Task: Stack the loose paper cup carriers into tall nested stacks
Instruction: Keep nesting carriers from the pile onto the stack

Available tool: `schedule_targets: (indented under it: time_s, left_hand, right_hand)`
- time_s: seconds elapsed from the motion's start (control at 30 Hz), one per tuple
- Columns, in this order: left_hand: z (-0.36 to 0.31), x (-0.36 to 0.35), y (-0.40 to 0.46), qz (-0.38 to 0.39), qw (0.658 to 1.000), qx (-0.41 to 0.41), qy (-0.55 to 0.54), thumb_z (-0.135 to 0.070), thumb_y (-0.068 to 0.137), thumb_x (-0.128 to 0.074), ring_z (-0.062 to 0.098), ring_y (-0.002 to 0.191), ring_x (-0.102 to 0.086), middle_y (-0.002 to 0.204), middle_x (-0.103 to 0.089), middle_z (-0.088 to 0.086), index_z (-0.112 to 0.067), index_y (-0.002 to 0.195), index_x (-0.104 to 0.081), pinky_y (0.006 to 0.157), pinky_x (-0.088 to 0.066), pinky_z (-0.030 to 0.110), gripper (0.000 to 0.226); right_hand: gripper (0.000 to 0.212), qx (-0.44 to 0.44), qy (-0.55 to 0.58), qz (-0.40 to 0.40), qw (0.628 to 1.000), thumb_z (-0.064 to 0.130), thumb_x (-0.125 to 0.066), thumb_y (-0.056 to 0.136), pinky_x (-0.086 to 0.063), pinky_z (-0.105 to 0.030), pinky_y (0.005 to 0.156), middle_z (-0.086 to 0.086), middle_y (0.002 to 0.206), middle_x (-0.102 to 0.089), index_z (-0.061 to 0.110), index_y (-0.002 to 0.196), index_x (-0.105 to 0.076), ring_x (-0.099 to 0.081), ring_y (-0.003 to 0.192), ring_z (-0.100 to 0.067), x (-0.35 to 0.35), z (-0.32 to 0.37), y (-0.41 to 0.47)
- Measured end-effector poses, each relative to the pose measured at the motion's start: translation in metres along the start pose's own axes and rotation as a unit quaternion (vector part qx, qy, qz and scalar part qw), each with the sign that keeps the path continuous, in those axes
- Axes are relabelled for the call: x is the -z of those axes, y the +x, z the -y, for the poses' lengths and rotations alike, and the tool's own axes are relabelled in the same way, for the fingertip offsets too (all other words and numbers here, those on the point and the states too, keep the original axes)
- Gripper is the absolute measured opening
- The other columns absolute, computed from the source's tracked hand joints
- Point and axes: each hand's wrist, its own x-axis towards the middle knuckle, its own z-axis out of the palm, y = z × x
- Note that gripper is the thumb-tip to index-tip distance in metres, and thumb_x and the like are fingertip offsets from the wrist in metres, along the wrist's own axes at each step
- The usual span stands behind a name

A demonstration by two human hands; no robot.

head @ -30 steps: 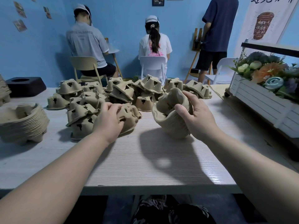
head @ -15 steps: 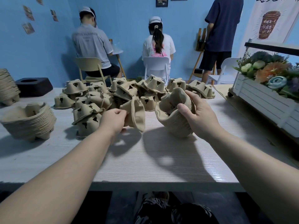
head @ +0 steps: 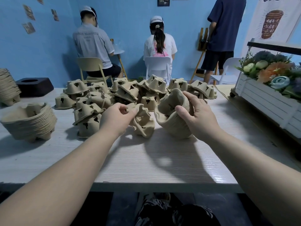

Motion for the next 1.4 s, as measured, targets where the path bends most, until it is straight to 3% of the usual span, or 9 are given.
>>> schedule_targets:
  time_s: [0.2, 0.3, 0.47, 0.53, 0.67, 0.83, 1.0, 1.2, 1.4]
  left_hand:
    - [-0.004, 0.0, 0.004, 0.004, 0.998, 0.013, 0.055, -0.028, 0.082, -0.068, 0.022, 0.093, -0.064, 0.09, -0.07, -0.004, -0.025, 0.09, -0.068, 0.084, -0.053, 0.035, 0.009]
    - [-0.002, 0.005, 0.004, -0.011, 0.998, 0.049, -0.043, -0.026, 0.077, -0.068, 0.029, 0.09, -0.067, 0.09, -0.07, -0.001, -0.028, 0.085, -0.064, 0.083, -0.056, 0.042, 0.009]
    - [-0.006, 0.013, 0.009, -0.033, 0.977, 0.069, -0.201, -0.031, 0.059, -0.062, 0.031, 0.094, -0.068, 0.092, -0.064, -0.002, -0.027, 0.098, -0.065, 0.088, -0.056, 0.05, 0.04]
    - [-0.017, 0.019, 0.007, -0.043, 0.969, 0.074, -0.233, -0.027, 0.063, -0.066, 0.03, 0.092, -0.069, 0.092, -0.066, 0.001, -0.024, 0.096, -0.066, 0.086, -0.058, 0.047, 0.034]
    - [-0.034, 0.024, 0.008, -0.063, 0.933, 0.101, -0.339, -0.013, 0.092, -0.063, 0.014, 0.079, -0.061, 0.087, -0.064, -0.002, -0.017, 0.103, -0.067, 0.066, -0.054, 0.023, 0.012]
    - [-0.059, 0.011, -0.004, 0.036, 0.903, 0.104, -0.416, 0.0, 0.091, -0.06, 0.011, 0.073, -0.064, 0.092, -0.07, 0.005, -0.021, 0.094, -0.066, 0.06, -0.052, 0.02, 0.022]
    - [-0.074, -0.016, -0.019, 0.106, 0.915, 0.075, -0.382, 0.0, 0.091, -0.057, 0.009, 0.061, -0.061, 0.086, -0.069, 0.005, -0.018, 0.116, -0.062, 0.053, -0.051, 0.018, 0.031]
    - [-0.075, -0.029, -0.025, 0.074, 0.914, 0.09, -0.388, -0.006, 0.092, -0.06, 0.01, 0.054, -0.061, 0.067, -0.067, 0.0, -0.022, 0.1, -0.064, 0.055, -0.053, 0.021, 0.018]
    - [-0.075, -0.038, -0.033, 0.121, 0.926, 0.05, -0.353, -0.023, 0.094, -0.064, 0.011, 0.06, -0.058, 0.059, -0.064, -0.008, -0.023, 0.081, -0.067, 0.056, -0.052, 0.019, 0.013]
  right_hand:
    - [0.069, -0.008, 0.016, -0.003, 1.0, 0.063, -0.046, 0.077, -0.033, -0.033, 0.101, -0.005, 0.132, -0.05, 0.039, 0.141, -0.037, -0.042, 0.123, -0.023, 0.004, -0.003, 0.0]
    - [0.068, -0.013, 0.022, -0.003, 1.0, 0.063, -0.047, 0.078, -0.033, -0.033, 0.101, -0.006, 0.131, -0.05, 0.04, 0.142, -0.037, -0.043, 0.123, -0.022, 0.004, -0.006, 0.0]
    - [0.058, -0.003, 0.03, -0.013, 0.999, 0.052, -0.056, 0.089, -0.033, -0.036, 0.103, -0.006, 0.132, -0.05, 0.039, 0.141, -0.037, -0.043, 0.124, -0.023, 0.006, -0.007, 0.0]
    - [0.056, -0.003, 0.032, -0.015, 0.999, 0.049, -0.057, 0.09, -0.033, -0.033, 0.102, -0.005, 0.133, -0.05, 0.038, 0.141, -0.038, -0.042, 0.124, -0.022, 0.007, -0.008, 0.0]
    - [0.056, 0.001, 0.034, -0.016, 0.999, 0.048, -0.057, 0.09, -0.032, -0.033, 0.103, -0.005, 0.134, -0.049, 0.037, 0.142, -0.038, -0.042, 0.125, -0.022, 0.007, -0.008, 0.0]
    - [0.059, -0.004, 0.052, -0.019, 0.998, 0.049, -0.056, 0.09, -0.034, -0.032, 0.103, -0.004, 0.135, -0.051, 0.039, 0.144, -0.034, -0.044, 0.126, -0.02, 0.008, -0.012, 0.0]
    - [0.061, -0.019, 0.057, -0.021, 0.998, 0.052, -0.05, 0.091, -0.035, -0.026, 0.092, -0.001, 0.133, -0.054, 0.045, 0.146, -0.024, -0.048, 0.123, -0.018, 0.01, -0.015, -0.001]
    - [0.057, -0.008, 0.054, -0.026, 0.998, 0.052, -0.048, 0.092, -0.029, -0.022, 0.097, 0.0, 0.139, -0.045, 0.045, 0.145, -0.027, -0.04, 0.13, -0.013, 0.012, -0.014, -0.003]
    - [0.059, 0.006, 0.033, -0.02, 0.999, 0.06, -0.04, 0.085, -0.031, -0.023, 0.09, 0.002, 0.131, -0.05, 0.048, 0.142, -0.03, -0.042, 0.123, -0.011, 0.01, -0.011, -0.001]
